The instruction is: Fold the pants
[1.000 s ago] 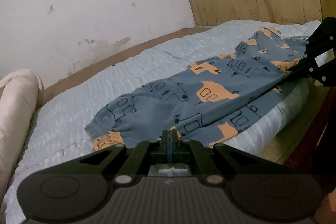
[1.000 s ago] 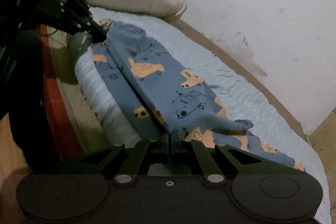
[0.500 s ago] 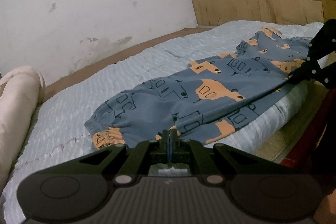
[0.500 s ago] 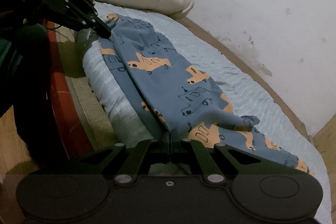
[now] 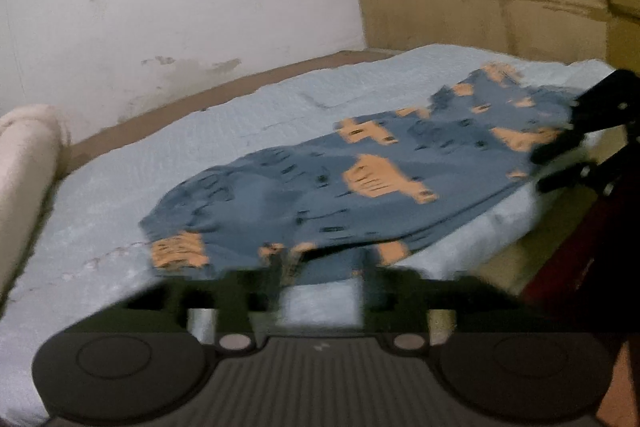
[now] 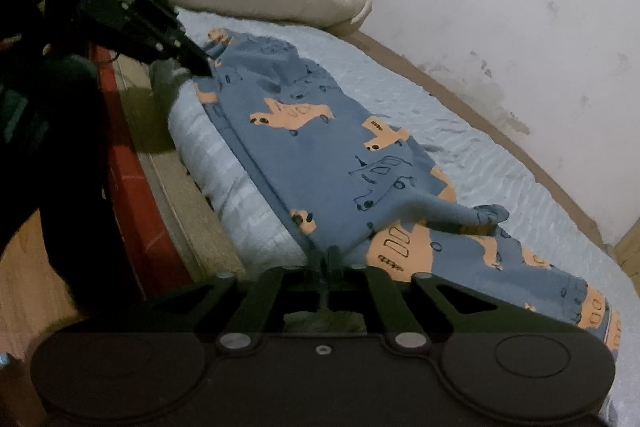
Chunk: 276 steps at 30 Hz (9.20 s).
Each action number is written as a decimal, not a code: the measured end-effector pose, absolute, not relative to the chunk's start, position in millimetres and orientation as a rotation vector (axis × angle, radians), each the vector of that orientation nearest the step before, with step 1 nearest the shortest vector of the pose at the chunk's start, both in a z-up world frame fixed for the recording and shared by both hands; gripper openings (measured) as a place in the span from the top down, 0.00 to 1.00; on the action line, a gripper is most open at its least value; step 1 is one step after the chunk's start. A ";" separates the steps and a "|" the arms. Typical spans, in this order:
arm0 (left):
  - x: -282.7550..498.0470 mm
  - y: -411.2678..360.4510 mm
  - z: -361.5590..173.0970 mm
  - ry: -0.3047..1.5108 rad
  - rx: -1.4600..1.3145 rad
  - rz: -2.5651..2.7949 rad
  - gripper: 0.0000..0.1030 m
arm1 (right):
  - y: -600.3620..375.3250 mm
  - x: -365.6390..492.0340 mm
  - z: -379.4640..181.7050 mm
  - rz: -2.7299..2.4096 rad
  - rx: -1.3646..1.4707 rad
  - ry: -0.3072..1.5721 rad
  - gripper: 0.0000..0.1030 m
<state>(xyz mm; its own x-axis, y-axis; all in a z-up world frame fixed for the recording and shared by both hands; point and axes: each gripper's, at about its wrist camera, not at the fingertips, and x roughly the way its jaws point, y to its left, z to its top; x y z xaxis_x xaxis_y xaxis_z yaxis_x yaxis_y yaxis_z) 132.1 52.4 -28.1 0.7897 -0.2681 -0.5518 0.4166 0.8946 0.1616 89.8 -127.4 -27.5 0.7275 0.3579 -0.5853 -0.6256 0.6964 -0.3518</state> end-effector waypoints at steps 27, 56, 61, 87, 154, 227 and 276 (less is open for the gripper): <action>189.9 -175.4 -16.5 0.508 0.364 -0.672 0.28 | -409.4 186.2 -7.8 0.114 0.437 0.594 0.04; 184.7 -163.9 6.5 0.520 0.293 -0.664 1.00 | -448.7 194.7 51.7 0.077 0.471 0.499 0.96; 169.6 -167.5 -2.5 0.521 0.348 -0.705 1.00 | -447.9 134.1 51.3 0.026 0.442 0.487 0.96; 166.6 -168.1 -30.1 0.598 0.361 -0.673 0.91 | -433.6 45.1 -14.2 -0.034 0.518 0.530 0.51; 155.8 65.5 13.8 0.568 0.130 0.017 0.07 | -363.9 81.6 13.8 -0.065 0.252 0.397 0.03; 227.6 75.7 -8.3 0.638 0.004 0.163 0.01 | -146.4 268.3 -11.7 0.015 -0.037 0.615 0.01; 191.6 71.7 13.3 0.670 0.088 0.335 0.01 | -295.8 47.3 -38.5 -0.234 0.134 0.371 0.01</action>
